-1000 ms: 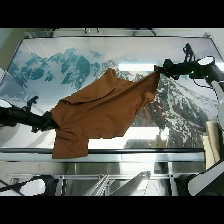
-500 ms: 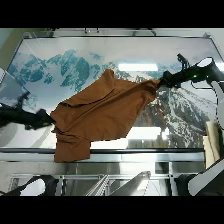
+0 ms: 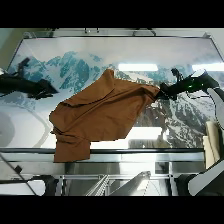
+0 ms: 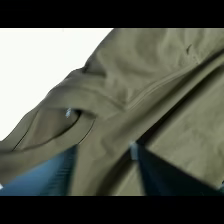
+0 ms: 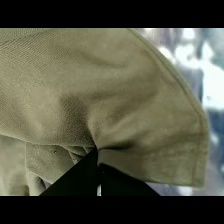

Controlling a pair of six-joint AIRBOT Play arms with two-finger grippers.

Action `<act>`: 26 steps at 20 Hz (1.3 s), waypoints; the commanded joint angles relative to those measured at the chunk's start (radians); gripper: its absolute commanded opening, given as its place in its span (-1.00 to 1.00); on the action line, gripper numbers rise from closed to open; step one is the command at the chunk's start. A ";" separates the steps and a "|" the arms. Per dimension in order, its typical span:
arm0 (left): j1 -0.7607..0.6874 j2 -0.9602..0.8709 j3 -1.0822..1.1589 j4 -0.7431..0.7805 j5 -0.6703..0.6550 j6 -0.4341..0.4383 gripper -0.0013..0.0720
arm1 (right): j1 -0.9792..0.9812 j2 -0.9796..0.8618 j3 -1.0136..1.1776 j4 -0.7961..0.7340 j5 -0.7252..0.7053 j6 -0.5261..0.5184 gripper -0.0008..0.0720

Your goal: Fold the shirts.

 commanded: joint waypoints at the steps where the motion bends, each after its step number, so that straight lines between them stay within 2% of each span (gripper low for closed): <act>1: -0.105 -0.173 0.158 0.000 -0.069 0.015 0.97 | 0.001 0.002 -0.013 0.024 -0.013 -0.003 -0.93; 3: -0.152 -0.255 0.238 0.018 -0.109 0.018 0.97 | 0.001 0.002 -0.013 0.051 -0.013 -0.018 -0.93; 8: -0.243 -0.430 0.419 0.173 -0.284 0.017 0.97 | -0.001 0.002 -0.013 0.067 -0.017 -0.030 -0.93; 12: -0.255 -0.457 0.425 0.243 -0.275 0.018 0.96 | -0.001 0.002 -0.013 0.067 -0.018 -0.030 -0.93; 14: -0.258 -0.457 0.425 0.251 -0.272 0.025 0.46 | -0.001 0.002 -0.012 0.067 -0.028 -0.030 -0.93; 21: -0.311 -0.457 0.425 0.315 -0.249 0.027 0.40 | -0.001 0.002 -0.012 0.067 -0.035 -0.029 -0.93; 22: -0.323 -0.457 0.425 0.322 -0.242 0.029 0.09 | -0.001 0.002 -0.012 0.067 -0.035 -0.029 -0.93; 23: -0.328 -0.458 0.425 0.322 -0.239 0.035 -0.12 | -0.001 0.002 -0.012 0.068 -0.035 -0.029 -0.93; 25: -0.340 -0.458 0.425 0.328 -0.240 0.044 -0.19 | -0.001 0.002 -0.012 0.068 -0.035 -0.028 -0.93; 26: -0.340 -0.457 0.425 0.352 -0.244 0.044 -0.57 | -0.001 0.002 -0.012 0.068 -0.035 -0.026 -0.93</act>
